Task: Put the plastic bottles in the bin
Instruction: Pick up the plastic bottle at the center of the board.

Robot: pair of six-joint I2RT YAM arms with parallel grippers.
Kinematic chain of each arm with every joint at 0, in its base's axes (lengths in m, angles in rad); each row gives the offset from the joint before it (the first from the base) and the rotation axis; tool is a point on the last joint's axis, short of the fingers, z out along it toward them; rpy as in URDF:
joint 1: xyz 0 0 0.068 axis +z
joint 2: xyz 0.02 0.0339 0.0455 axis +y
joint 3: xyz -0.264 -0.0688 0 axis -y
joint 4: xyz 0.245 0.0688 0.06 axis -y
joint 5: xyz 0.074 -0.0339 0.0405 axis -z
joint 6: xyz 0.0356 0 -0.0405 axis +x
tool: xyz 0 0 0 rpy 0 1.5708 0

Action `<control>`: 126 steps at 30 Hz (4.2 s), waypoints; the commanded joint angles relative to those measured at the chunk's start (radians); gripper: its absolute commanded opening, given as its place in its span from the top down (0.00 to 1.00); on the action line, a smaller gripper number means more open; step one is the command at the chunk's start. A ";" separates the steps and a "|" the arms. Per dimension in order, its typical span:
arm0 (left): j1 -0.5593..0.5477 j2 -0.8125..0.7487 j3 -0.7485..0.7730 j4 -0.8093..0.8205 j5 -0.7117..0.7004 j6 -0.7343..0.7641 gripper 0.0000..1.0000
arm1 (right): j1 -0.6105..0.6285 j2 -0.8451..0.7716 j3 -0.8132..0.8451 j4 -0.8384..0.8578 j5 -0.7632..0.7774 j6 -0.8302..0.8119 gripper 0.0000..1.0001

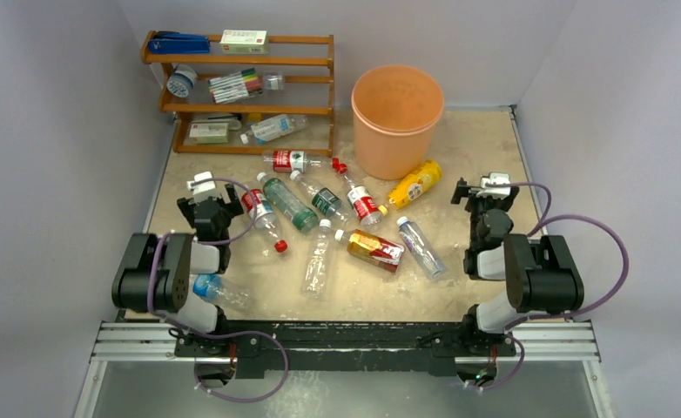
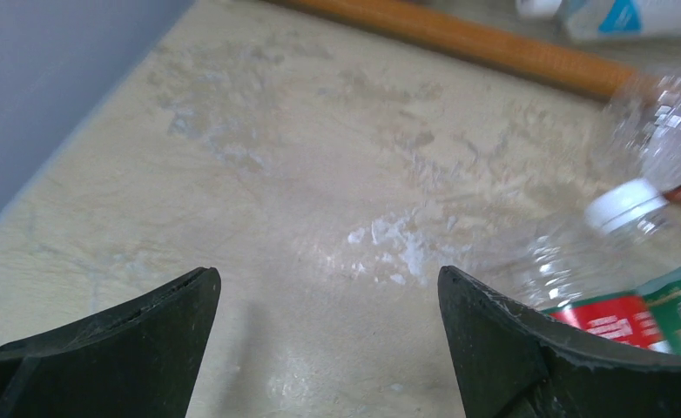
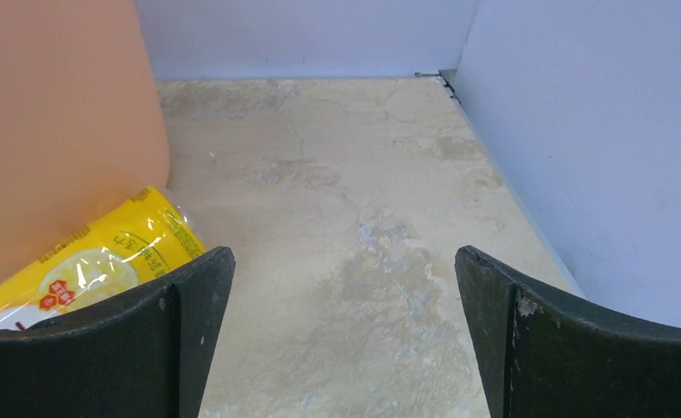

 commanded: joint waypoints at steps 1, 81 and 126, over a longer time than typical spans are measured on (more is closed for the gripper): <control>-0.005 -0.237 0.043 -0.184 -0.052 -0.061 0.04 | 0.004 -0.159 -0.016 -0.003 -0.003 -0.020 0.00; -0.403 -0.648 0.397 -1.268 0.156 -0.715 0.03 | 0.107 0.245 0.658 -1.107 -0.418 0.803 0.06; -0.420 -0.668 0.547 -1.525 0.226 -0.723 0.03 | 0.107 -0.352 0.532 -1.394 -0.396 0.591 0.61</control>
